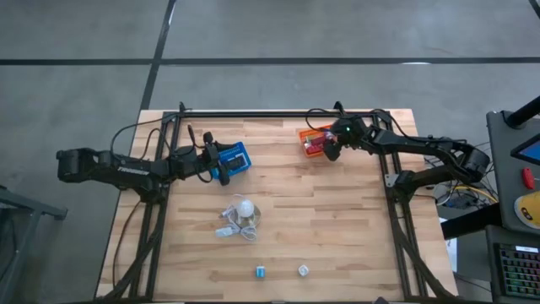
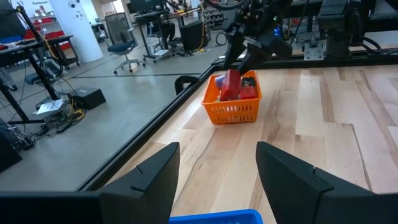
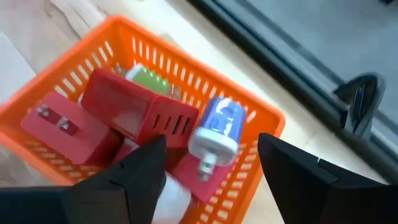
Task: Pick & Place Office items
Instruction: Put the green charger adapter into the orange bin
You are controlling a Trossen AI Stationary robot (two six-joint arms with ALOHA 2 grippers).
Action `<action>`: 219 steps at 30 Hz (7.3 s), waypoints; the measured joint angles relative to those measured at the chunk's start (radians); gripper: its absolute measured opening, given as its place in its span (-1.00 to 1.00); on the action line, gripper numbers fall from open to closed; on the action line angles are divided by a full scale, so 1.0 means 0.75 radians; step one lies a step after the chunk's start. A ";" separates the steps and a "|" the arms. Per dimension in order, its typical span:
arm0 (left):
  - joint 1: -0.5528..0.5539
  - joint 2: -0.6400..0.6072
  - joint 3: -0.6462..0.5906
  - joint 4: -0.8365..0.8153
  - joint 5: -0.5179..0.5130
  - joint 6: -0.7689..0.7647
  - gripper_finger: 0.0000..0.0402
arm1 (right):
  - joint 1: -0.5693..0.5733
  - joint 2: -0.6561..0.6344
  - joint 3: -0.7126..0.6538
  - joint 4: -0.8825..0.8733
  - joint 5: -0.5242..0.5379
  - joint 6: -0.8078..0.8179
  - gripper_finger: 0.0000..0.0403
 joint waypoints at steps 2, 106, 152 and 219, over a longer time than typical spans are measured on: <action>0.000 0.000 0.000 0.000 0.000 0.000 0.07 | 0.001 -0.001 0.000 0.037 0.002 -0.023 0.22; -0.005 0.001 -0.015 -0.033 0.001 0.021 0.07 | 1.837 0.991 1.121 -0.647 0.092 0.533 0.59; -0.005 0.001 -0.015 -0.041 0.006 0.012 0.07 | 1.798 1.000 1.103 -0.584 0.174 0.406 -0.40; -0.008 0.030 -0.038 0.121 0.016 0.089 0.07 | 0.056 0.357 0.203 0.404 -0.311 -0.388 -0.40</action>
